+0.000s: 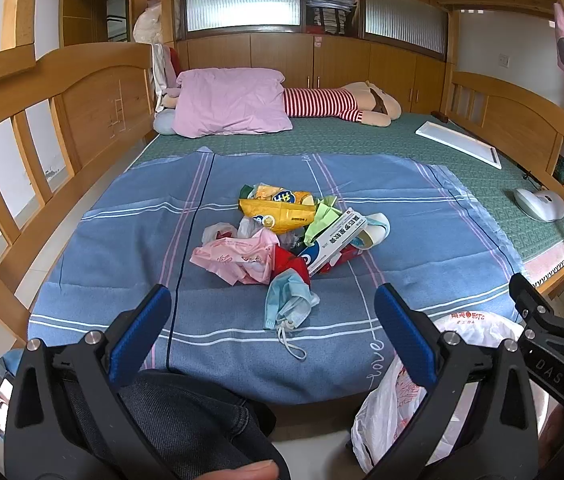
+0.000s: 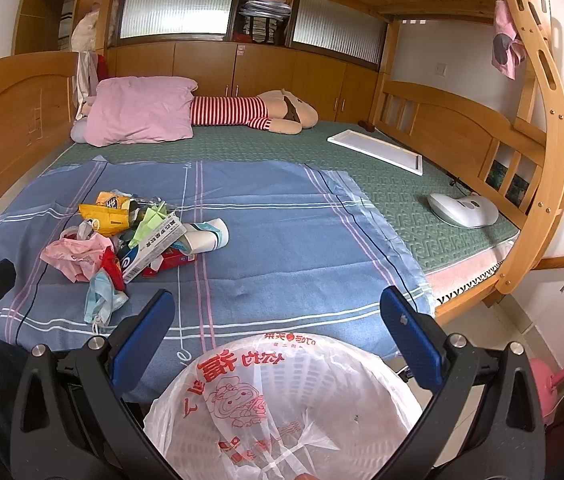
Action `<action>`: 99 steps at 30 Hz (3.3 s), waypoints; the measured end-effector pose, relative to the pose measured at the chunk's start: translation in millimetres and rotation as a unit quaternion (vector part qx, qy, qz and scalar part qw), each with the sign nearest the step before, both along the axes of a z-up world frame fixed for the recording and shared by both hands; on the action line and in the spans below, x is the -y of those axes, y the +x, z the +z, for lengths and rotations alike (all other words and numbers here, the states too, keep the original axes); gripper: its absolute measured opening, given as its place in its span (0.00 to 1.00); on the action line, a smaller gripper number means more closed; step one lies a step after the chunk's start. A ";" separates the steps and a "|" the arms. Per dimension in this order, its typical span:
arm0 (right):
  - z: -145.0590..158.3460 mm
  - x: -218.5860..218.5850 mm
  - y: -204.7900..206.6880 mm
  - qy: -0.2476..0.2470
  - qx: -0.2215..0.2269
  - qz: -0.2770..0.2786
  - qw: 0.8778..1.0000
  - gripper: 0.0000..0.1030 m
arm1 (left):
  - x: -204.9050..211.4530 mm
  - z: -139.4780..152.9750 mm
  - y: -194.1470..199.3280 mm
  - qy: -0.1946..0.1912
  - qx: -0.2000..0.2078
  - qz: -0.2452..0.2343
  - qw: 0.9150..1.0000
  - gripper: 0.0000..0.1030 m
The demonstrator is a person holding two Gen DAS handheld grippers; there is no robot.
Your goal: Collect trash
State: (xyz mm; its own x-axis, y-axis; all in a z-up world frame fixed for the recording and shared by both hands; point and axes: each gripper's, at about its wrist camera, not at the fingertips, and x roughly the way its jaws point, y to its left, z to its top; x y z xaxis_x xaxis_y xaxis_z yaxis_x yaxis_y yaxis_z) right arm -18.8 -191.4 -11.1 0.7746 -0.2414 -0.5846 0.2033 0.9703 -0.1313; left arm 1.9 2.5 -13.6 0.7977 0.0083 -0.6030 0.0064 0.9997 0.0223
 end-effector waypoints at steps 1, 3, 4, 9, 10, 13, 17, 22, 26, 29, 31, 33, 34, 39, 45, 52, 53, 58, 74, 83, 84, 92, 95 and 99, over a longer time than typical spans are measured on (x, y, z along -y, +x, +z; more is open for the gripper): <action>-0.2 0.1 0.1 0.000 0.000 0.000 1.000 0.98 | 0.0 0.4 0.3 0.000 0.000 0.000 1.000 0.98; -0.9 0.9 0.5 0.000 -0.001 -0.001 1.000 0.98 | -0.1 0.2 -0.2 0.000 0.001 0.001 1.000 0.98; -1.1 1.2 0.6 0.000 -0.001 -0.001 1.000 0.98 | -0.2 0.1 -0.7 0.000 0.001 0.001 1.000 0.98; -0.3 1.1 1.1 0.000 0.000 -0.002 1.000 0.98 | -1.0 -1.6 -1.2 -0.001 0.000 0.001 1.000 0.98; -0.7 1.4 1.4 0.000 0.000 -0.002 1.000 0.98 | -1.0 -2.0 -1.7 -0.001 0.000 0.001 1.000 0.98; -0.6 1.6 1.4 0.000 0.000 -0.002 1.000 0.98 | -1.0 -0.8 -1.0 -0.001 0.001 0.001 1.000 0.98; -0.4 1.5 1.4 0.001 0.000 -0.002 1.000 0.98 | -1.1 -1.0 -0.5 -0.001 -0.001 0.001 1.000 0.98; -0.5 1.4 1.6 0.000 0.000 -0.002 1.000 0.98 | -2.2 -3.2 0.4 -0.001 -0.003 0.001 1.000 0.98; -0.4 2.0 2.2 0.000 0.000 -0.004 1.000 0.98 | -2.2 -4.9 -0.9 -0.001 -0.005 0.001 1.000 0.98; -0.4 2.8 3.1 0.000 0.000 -0.005 1.000 0.98 | -2.3 -6.5 -2.7 -0.001 -0.006 0.000 1.000 0.98; 0.4 3.4 4.0 0.000 0.001 -0.006 1.000 0.98 | 0.1 -5.4 0.7 0.000 -0.007 0.000 1.000 0.98; 0.5 4.4 5.7 0.001 0.000 -0.007 1.000 0.98 | 0.0 -5.1 1.1 0.000 -0.007 0.000 1.000 0.98; 0.9 4.3 5.3 0.001 0.001 -0.007 1.000 0.98 | 0.1 -5.5 0.7 0.000 -0.007 0.000 1.000 0.98; 0.9 4.9 6.0 0.001 0.001 -0.008 1.000 0.98 | 0.5 -5.7 1.6 0.000 -0.008 0.000 1.000 0.98; 0.7 5.2 5.8 0.001 0.002 -0.008 1.000 0.98 | 2.1 -7.7 0.1 0.001 -0.009 0.000 1.000 0.98; 0.5 7.0 7.5 0.000 0.002 -0.010 1.000 0.98 | 0.9 -6.6 2.8 0.002 -0.009 0.001 1.000 0.98; 1.1 8.4 7.4 0.000 0.002 -0.011 1.000 0.98 | 0.7 -7.1 3.0 0.002 -0.010 0.001 1.000 0.98; 0.5 9.3 7.6 0.000 0.002 -0.013 1.000 0.98 | 0.4 -8.4 3.7 0.002 -0.011 0.000 1.000 0.98; -5.1 22.7 27.0 -0.009 -0.009 -0.032 0.999 0.98 | -84.8 -31.0 54.7 -0.041 -0.082 0.072 0.993 0.98; -60.4 -31.6 111.6 0.110 -0.075 0.102 0.986 0.89 | -143.0 -62.9 80.9 -0.127 -0.131 0.097 0.978 0.61; -66.7 -43.0 119.3 0.118 -0.083 0.116 0.983 0.88 | -145.9 -66.3 87.0 -0.133 -0.136 0.098 0.977 0.60; -131.0 -127.0 172.4 0.105 -0.165 0.183 0.963 0.47 | -153.3 -82.1 150.0 -0.160 -0.128 0.133 0.970 0.91; -143.7 -130.0 174.9 0.112 -0.192 0.195 0.955 0.16 | -149.2 -100.1 182.8 -0.173 -0.159 0.141 0.962 0.91; -133.7 -108.5 161.6 0.146 -0.172 0.192 0.955 0.11 | -133.4 -124.6 214.5 -0.199 -0.195 0.112 0.954 0.81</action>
